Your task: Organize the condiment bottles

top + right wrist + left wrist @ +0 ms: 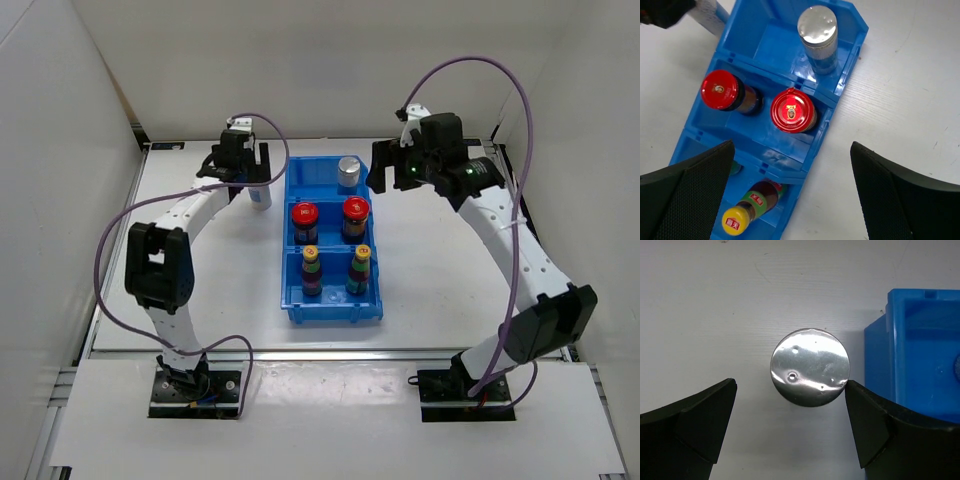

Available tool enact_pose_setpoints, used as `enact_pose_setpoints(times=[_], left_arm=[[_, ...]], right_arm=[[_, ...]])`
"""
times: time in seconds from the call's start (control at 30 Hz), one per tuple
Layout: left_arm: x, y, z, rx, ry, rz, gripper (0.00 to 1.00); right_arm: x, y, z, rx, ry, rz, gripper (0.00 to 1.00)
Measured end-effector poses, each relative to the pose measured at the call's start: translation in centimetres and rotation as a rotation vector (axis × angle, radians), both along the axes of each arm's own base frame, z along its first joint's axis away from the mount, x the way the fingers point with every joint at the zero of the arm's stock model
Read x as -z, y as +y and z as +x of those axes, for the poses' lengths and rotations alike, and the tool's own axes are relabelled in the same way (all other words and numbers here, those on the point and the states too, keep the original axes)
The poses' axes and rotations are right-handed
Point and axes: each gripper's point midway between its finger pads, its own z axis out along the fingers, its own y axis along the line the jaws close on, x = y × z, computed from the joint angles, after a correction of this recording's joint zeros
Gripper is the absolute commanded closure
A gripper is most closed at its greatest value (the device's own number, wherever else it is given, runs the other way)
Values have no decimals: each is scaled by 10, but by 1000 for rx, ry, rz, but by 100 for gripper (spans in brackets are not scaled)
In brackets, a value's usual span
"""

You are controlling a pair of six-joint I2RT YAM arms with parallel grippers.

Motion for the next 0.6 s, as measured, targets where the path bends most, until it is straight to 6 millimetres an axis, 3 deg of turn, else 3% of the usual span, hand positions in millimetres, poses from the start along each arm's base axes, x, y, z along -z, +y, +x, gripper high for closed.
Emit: enact_pose_setpoints(times=[0.2,0.4,0.5,0.53,0.6], left_arm=[[18,-7,18,2,17,-2,0],[38,-10,35,3,45,7,3],[46,-13,38,9,57,2,30],[46,-14,39,16,58,2,45],[45,-14,38,19,61,7,51]], right_arm=[[-26,-2,-13,-24,-59,34,1],[-27,-2,-14,-32,-64,29,1],[-26,-2,-14,-37,-63,26,1],[-26,-3,-15,-38,-61,24,1],[-26,-3,-15,-39,-62,24,1]])
